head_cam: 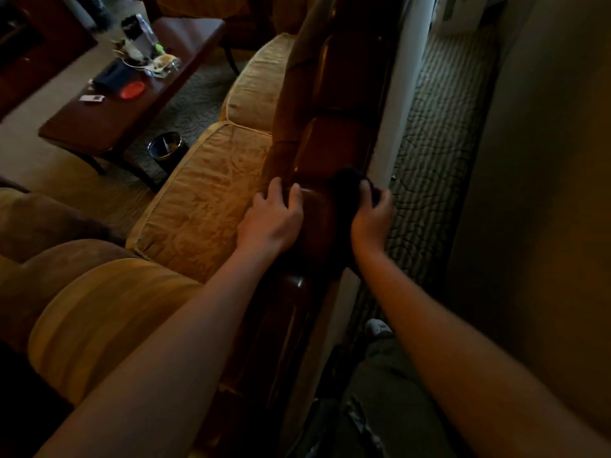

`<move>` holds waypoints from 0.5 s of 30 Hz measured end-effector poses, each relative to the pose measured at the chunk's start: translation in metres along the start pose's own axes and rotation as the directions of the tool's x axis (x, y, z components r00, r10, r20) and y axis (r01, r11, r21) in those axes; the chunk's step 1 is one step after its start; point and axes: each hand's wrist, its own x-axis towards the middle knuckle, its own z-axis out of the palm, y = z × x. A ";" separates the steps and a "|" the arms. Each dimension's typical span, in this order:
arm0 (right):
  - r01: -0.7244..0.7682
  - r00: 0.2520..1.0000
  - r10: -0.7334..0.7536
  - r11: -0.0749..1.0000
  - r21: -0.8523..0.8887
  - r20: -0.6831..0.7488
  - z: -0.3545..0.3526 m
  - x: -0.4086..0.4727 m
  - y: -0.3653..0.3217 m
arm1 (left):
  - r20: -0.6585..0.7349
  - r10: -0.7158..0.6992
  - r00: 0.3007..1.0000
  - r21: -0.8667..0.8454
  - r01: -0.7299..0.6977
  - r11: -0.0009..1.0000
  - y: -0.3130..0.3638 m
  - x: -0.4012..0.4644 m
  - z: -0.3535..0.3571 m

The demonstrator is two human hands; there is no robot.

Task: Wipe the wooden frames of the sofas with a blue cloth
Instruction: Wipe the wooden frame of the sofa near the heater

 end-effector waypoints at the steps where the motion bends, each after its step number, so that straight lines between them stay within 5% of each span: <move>1: -0.104 0.994 0.104 0.995 0.007 -0.026 0.006 0.018 -0.001 | -0.004 0.000 1.000 -0.006 0.000 1.000 0.000 0.001 0.000; 4: -0.206 0.977 0.209 0.978 0.043 -0.054 0.009 0.001 0.002 | -0.026 0.006 1.000 -0.016 -0.007 1.000 0.000 0.003 0.000; 10: -0.215 0.971 0.197 0.969 0.126 0.138 -0.030 -0.136 0.010 | -0.031 0.017 0.999 -0.018 -0.018 1.000 -0.002 0.006 0.002; 15: -0.211 0.972 0.212 0.977 -0.024 0.099 -0.015 -0.082 0.012 | -0.045 0.013 0.999 0.000 -0.013 1.000 0.001 0.004 0.002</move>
